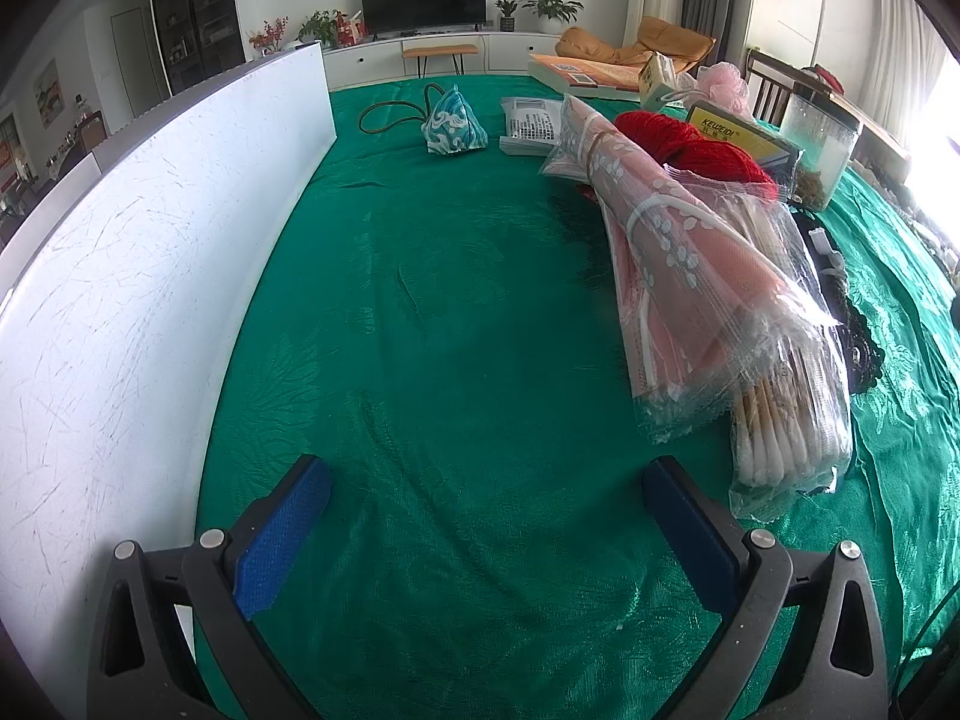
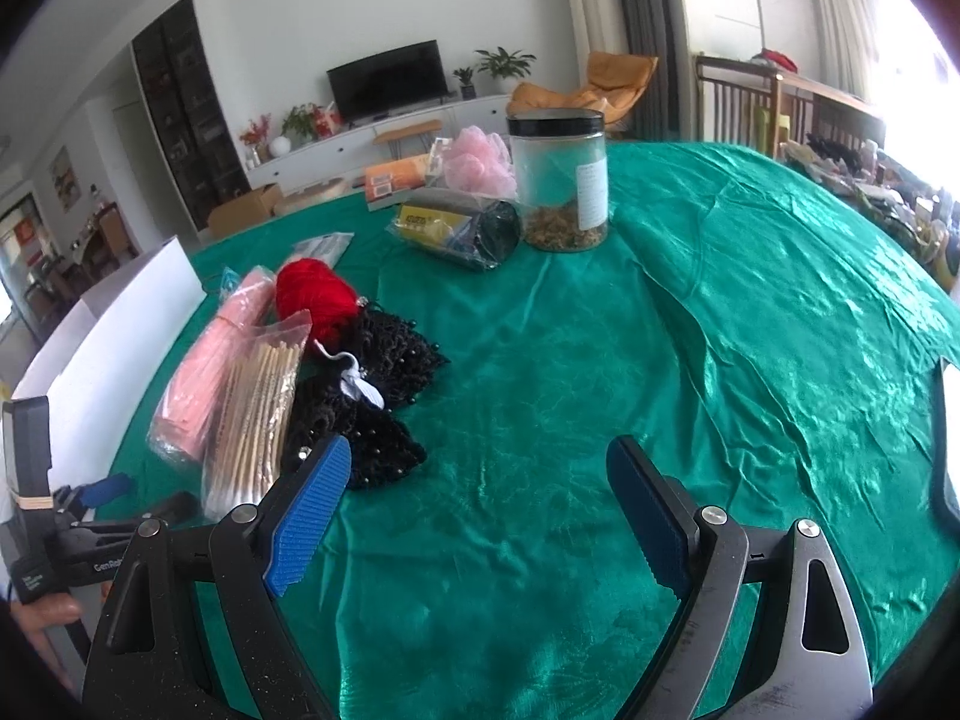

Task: Organize soft objects
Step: 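Move the right tool toward the pink mesh bath pouf while the left tool advances over the table, then close the right tool on the pink mesh pouf and lift it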

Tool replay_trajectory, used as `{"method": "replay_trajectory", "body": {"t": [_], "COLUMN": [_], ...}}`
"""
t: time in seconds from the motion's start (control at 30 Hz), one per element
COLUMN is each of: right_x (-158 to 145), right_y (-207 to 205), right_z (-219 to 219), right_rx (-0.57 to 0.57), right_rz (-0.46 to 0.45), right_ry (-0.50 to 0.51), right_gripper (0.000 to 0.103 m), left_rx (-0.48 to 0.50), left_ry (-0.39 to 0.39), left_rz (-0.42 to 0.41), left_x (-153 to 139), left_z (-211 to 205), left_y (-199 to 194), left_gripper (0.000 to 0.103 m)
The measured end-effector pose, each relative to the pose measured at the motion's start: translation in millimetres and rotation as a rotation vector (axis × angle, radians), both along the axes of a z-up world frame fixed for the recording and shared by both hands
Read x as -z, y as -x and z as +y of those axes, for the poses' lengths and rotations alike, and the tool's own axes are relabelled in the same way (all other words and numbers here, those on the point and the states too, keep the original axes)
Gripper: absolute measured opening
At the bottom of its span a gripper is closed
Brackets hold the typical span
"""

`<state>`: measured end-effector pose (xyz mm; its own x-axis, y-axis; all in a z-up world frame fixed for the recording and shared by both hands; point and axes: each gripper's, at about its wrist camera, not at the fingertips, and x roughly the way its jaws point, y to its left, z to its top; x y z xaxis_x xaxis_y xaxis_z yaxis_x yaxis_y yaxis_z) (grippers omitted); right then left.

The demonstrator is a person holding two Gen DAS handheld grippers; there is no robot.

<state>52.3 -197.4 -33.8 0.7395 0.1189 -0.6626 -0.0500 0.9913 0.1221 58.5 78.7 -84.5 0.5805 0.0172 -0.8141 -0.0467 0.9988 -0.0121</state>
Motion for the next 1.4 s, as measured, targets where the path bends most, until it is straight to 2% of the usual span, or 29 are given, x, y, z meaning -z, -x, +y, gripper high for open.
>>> {"method": "replay_trajectory", "body": {"t": [0.17, 0.3, 0.4, 0.53, 0.67, 0.7, 0.77, 0.8, 0.9, 1.0, 1.07, 1.13, 1.23, 1.3, 1.4], "right_x": [-28.0, -35.2, -37.7, -15.7, 21.8, 17.2, -6.2, -20.1, -68.5, -107.1, -116.3, -103.0, -80.2, -65.5, -49.2], "right_y": [-68.5, -142.8, -175.8, -221.9, -249.2, -244.8, -233.9, -229.8, -224.6, -250.8, -280.8, -318.0, -343.6, -354.2, -371.1], "right_z": [7.7, 35.7, 56.0, 69.7, 79.7, 83.6, 80.0, 77.2, 64.5, 29.1, -0.4, -8.9, -6.0, 2.3, 16.4], "right_rx": [-0.113, -0.258, -0.335, -0.371, -0.324, -0.342, -0.517, -0.542, -0.492, -0.326, -0.212, -0.180, -0.172, -0.173, -0.170], "right_rz": [-0.005, 0.071, 0.058, 0.141, 0.278, 0.272, 0.323, 0.332, 0.204, 0.117, 0.163, 0.322, 0.433, 0.457, 0.471], "right_ry": [0.092, 0.296, 0.389, 0.394, 0.424, 0.401, 0.069, -0.009, 0.107, 0.185, 0.143, 0.096, 0.152, 0.172, 0.135], "right_gripper": [0.089, 0.089, 0.089, 0.089, 0.090, 0.090, 0.086, 0.086, 0.089, 0.089, 0.089, 0.088, 0.088, 0.087, 0.087], "left_rx": [0.000, 0.000, -0.001, -0.001, -0.001, -0.001, -0.001, -0.001, -0.001, -0.001, -0.001, -0.001, -0.002, -0.002, -0.002], "left_ry": [0.000, 0.001, -0.001, -0.001, -0.001, -0.001, -0.001, -0.001, -0.001, -0.001, -0.001, -0.001, -0.001, -0.001, -0.001], "left_rz": [0.000, 0.000, -0.001, -0.001, -0.001, -0.001, -0.001, -0.001, -0.001, -0.001, -0.001, -0.001, -0.001, -0.001, -0.002], "left_x": [0.1, 0.1, 0.1, 0.1, 0.2, 0.1, 0.2, 0.2, 0.2, 0.3, 0.4, 0.4, 0.4, 0.4, 0.4], "left_z": [0.0, -0.1, -0.2, -0.3, -0.2, -0.2, -0.2, -0.3, -0.3, -0.4, -0.4, -0.5, -0.5, -0.5, -0.6], "left_y": [0.1, 0.1, -0.3, -0.3, 0.0, -0.1, 0.0, 0.0, -0.1, 0.0, 0.1, 0.1, 0.1, 0.1, 0.1], "left_gripper": [0.103, 0.103, 0.103, 0.103, 0.103, 0.103, 0.103, 0.103, 0.103, 0.103, 0.103, 0.103, 0.103, 0.103, 0.103]}}
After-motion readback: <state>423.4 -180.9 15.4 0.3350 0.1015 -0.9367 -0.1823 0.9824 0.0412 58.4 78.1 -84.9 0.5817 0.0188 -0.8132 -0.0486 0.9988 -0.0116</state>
